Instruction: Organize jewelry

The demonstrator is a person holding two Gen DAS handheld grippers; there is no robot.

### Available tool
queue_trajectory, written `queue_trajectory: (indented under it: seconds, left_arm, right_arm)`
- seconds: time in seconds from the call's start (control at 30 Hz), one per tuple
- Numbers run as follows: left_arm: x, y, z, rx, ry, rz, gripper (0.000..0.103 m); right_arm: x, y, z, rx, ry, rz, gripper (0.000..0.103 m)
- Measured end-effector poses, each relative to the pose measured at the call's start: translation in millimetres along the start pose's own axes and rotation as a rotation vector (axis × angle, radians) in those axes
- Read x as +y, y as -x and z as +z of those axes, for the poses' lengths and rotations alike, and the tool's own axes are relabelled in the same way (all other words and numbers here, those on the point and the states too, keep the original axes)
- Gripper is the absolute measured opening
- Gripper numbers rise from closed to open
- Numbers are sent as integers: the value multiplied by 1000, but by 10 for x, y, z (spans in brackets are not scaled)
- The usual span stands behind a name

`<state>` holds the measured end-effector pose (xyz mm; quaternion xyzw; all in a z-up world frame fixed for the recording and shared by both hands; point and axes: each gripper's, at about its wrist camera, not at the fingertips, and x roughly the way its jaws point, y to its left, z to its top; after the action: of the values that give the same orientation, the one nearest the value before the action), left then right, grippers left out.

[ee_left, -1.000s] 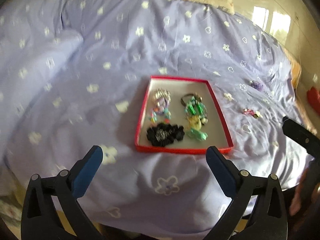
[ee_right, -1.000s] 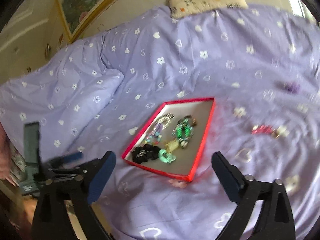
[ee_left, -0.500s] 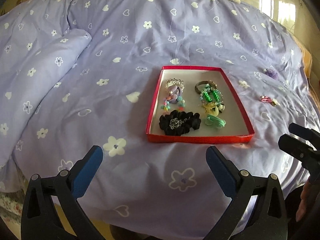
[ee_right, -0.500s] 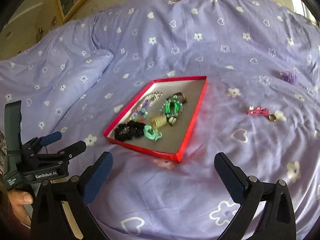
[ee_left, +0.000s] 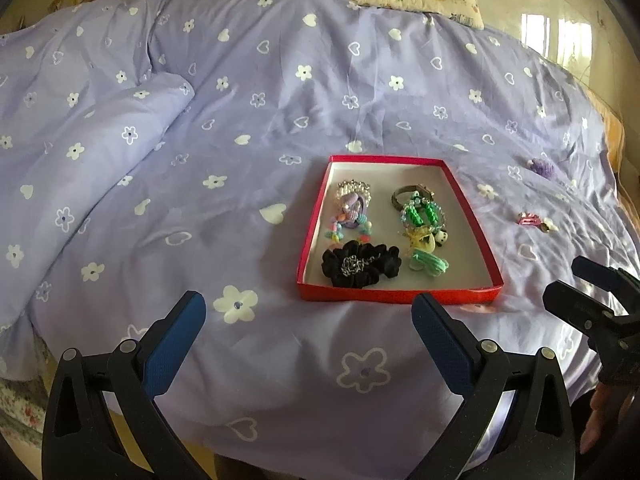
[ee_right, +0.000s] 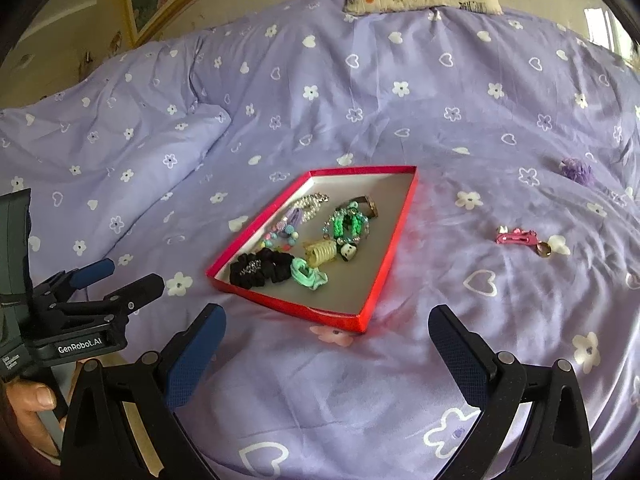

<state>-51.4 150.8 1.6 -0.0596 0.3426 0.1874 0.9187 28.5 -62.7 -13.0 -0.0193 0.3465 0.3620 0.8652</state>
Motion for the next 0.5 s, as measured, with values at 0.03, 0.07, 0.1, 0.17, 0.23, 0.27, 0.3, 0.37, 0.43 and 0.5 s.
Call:
queue_trajectory:
  seconds: [0.03,0.07,0.1,0.17,0.23,0.27,0.3,0.37,0.43,0.5]
  left_arm:
    - [-5,1,1,-2,-2,1,103]
    - [-8,1,1,-2,-2,1,103]
    - [-13,-1,1,-2,-3,-1,103]
    - [-25,-5,-7,-1,-4,-3,103]
    - [-40,-11,-11,0,-8,-2,103]
    - [-49,-9,-17,1,-10,-1,103]
    - [-55,-11,-20,2,-11,-1,103]
    - [-66,-19,-25,5,-12,0,103]
    - [-74,-24,-28,8,-12,0,103]
    - [-73,-32,-30,11,-10,0,103]
  right_arm:
    - [7,-2,0,-3,4,2,102]
    - [13,-9,-4,-2,7,2,102]
    - [17,-20,-4,1,9,1,102]
    - [15,-42,-11,8,8,1,102]
    - [6,-65,-21,16,2,3,102]
    - [4,-71,-28,18,0,2,102]
    - [1,-79,-31,21,-1,2,102]
    - [-10,-93,-39,25,-3,1,102]
    - [-20,-101,-46,28,-7,2,102]
    - [-24,-104,-52,30,-10,3,102]
